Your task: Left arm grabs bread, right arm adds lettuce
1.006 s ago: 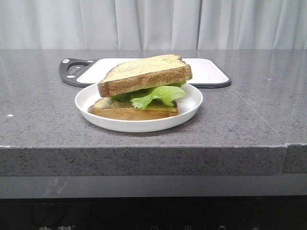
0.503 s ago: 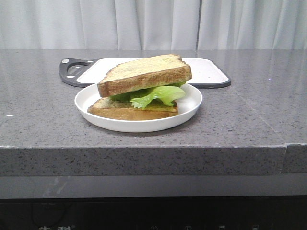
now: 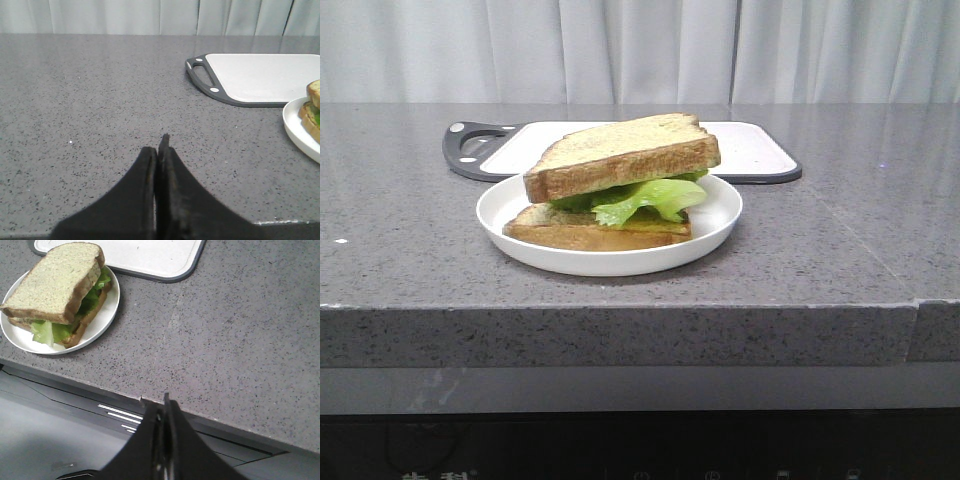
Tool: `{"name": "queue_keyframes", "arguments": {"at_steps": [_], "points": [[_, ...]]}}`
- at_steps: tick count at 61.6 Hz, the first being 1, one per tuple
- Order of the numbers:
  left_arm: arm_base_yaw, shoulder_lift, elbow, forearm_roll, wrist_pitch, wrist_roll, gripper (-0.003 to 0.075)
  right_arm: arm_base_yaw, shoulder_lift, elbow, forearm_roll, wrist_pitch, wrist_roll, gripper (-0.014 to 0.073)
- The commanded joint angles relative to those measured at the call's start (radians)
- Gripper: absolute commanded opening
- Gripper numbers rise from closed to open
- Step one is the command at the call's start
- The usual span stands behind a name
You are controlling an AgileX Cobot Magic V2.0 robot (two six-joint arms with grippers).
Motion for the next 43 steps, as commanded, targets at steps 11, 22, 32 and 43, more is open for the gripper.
{"name": "queue_keyframes", "arguments": {"at_steps": [11,22,32,43], "points": [[0.004,-0.095,0.193,-0.014,-0.334,-0.01,-0.002,-0.005,0.0,-0.023,0.011,-0.054,-0.003,-0.0066],[0.004,-0.114,0.194,-0.006,-0.36,-0.01,-0.002,-0.005,0.0,-0.023,0.011,-0.052,-0.003,-0.0066],[0.004,-0.114,0.194,-0.006,-0.381,-0.01,-0.002,-0.005,0.0,-0.023,0.011,-0.052,-0.003,-0.0066],[0.004,-0.112,0.194,0.006,-0.374,-0.01,-0.002,-0.005,0.0,-0.023,0.011,-0.052,-0.003,-0.0066]]}}
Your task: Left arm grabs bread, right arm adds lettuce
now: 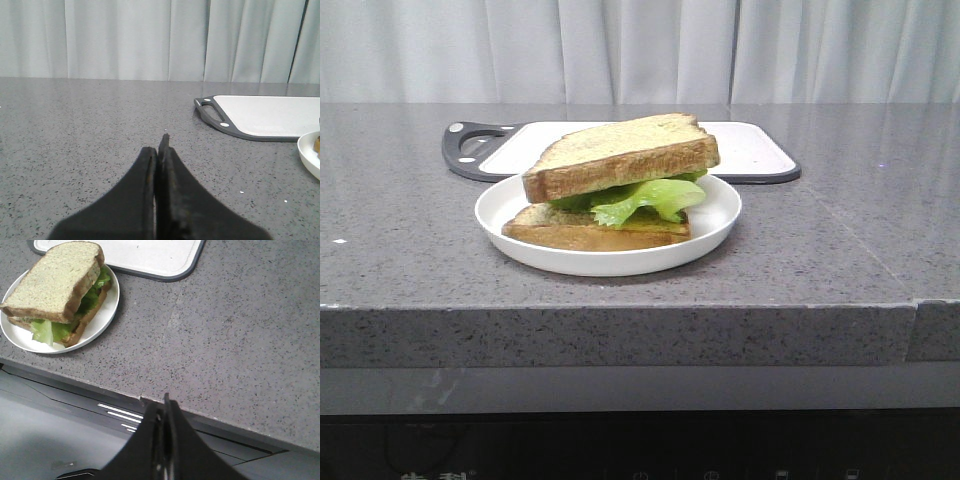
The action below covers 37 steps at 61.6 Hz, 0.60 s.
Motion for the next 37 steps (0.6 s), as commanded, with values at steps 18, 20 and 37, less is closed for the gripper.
{"name": "queue_keyframes", "arguments": {"at_steps": [18,20,37], "points": [[0.004,-0.019,0.005,0.044,-0.085,-0.009,-0.002,-0.005,0.0,-0.023,0.011,-0.054,-0.003,-0.0066],[0.004,-0.019,0.005,0.044,-0.083,-0.016,-0.002,-0.005,0.0,-0.023,0.011,-0.054,-0.003,-0.0066],[0.004,-0.019,0.005,0.073,-0.078,-0.085,-0.002,-0.005,0.0,-0.023,0.011,-0.054,-0.003,-0.0066]]}}
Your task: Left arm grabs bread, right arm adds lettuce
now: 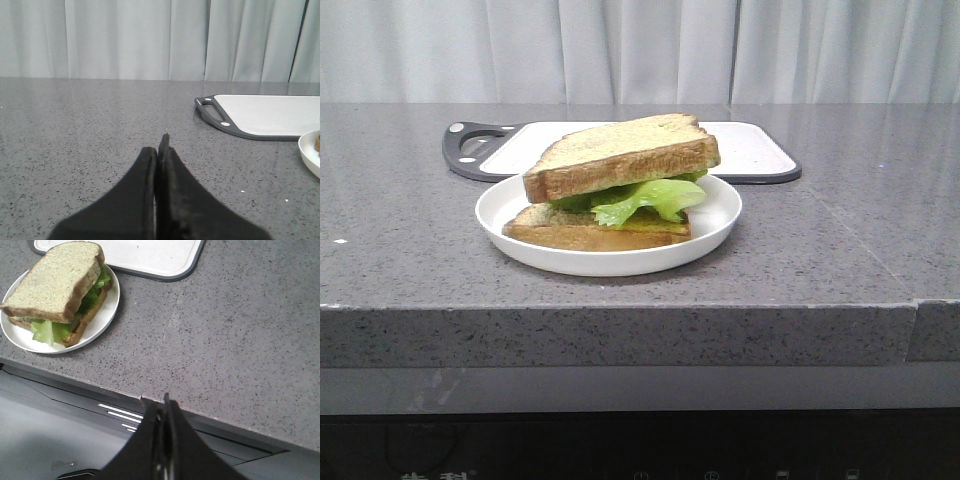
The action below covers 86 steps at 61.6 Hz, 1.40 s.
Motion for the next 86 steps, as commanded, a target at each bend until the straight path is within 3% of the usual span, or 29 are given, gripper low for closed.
{"name": "queue_keyframes", "arguments": {"at_steps": [1,52,63,75,86], "points": [[0.004,-0.019,0.005,0.003,-0.078,-0.018,-0.002,-0.005,0.0,-0.023,0.011,-0.054,-0.005,-0.0066],[0.004,-0.019,0.005,0.003,-0.078,-0.018,-0.002,-0.005,-0.009,-0.011,0.002,-0.076,-0.009,-0.0066],[0.004,-0.019,0.005,0.003,-0.078,-0.018,-0.002,-0.003,-0.135,0.164,0.002,-0.313,-0.067,-0.0066],[0.004,-0.019,0.005,0.003,-0.078,-0.018,-0.002,-0.003,-0.35,0.495,0.007,-0.648,-0.111,-0.0066],[0.004,-0.019,0.005,0.003,-0.078,-0.018,-0.002,-0.014,-0.532,0.711,0.036,-0.787,-0.11,-0.0066]]}}
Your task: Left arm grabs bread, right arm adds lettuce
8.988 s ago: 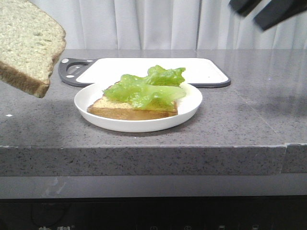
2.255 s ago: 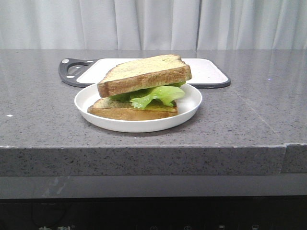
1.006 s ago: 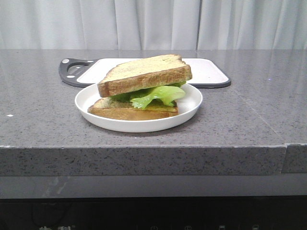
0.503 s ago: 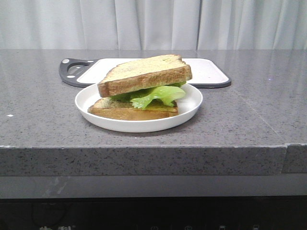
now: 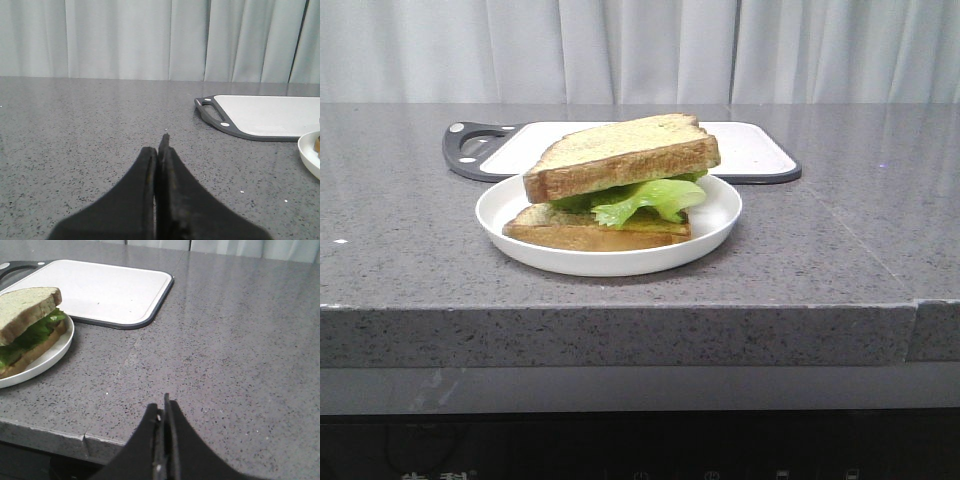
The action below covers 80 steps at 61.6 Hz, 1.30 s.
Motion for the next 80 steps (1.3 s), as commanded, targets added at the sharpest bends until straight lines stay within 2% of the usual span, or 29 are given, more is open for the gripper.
{"name": "queue_keyframes", "arguments": {"at_steps": [1,21,60,66,72,75,80], "points": [[0.004,-0.019,0.005,0.0,-0.078,-0.01,-0.002,-0.013,-0.067,0.057,0.019,-0.157,-0.012,-0.0066],[0.004,-0.019,0.005,0.0,-0.078,-0.01,-0.002,-0.024,-0.191,0.28,0.074,-0.337,-0.012,-0.0066],[0.004,-0.019,0.005,0.0,-0.078,-0.01,-0.002,-0.031,-0.194,0.277,0.071,-0.357,-0.009,-0.0066],[0.004,-0.019,0.005,0.0,-0.078,-0.01,-0.002,-0.03,-0.194,0.277,-0.022,-0.388,0.083,-0.0066],[0.004,-0.019,0.005,0.0,-0.078,-0.01,-0.002,-0.03,-0.194,0.277,-0.17,-0.426,0.274,-0.0066],[0.004,-0.019,0.005,0.0,-0.078,-0.01,-0.002,-0.03,-0.194,0.277,-0.232,-0.441,0.324,-0.0066],[0.004,-0.019,0.005,0.0,-0.078,-0.01,-0.002,-0.03,-0.194,0.277,-0.259,-0.451,0.347,-0.0066]]}}
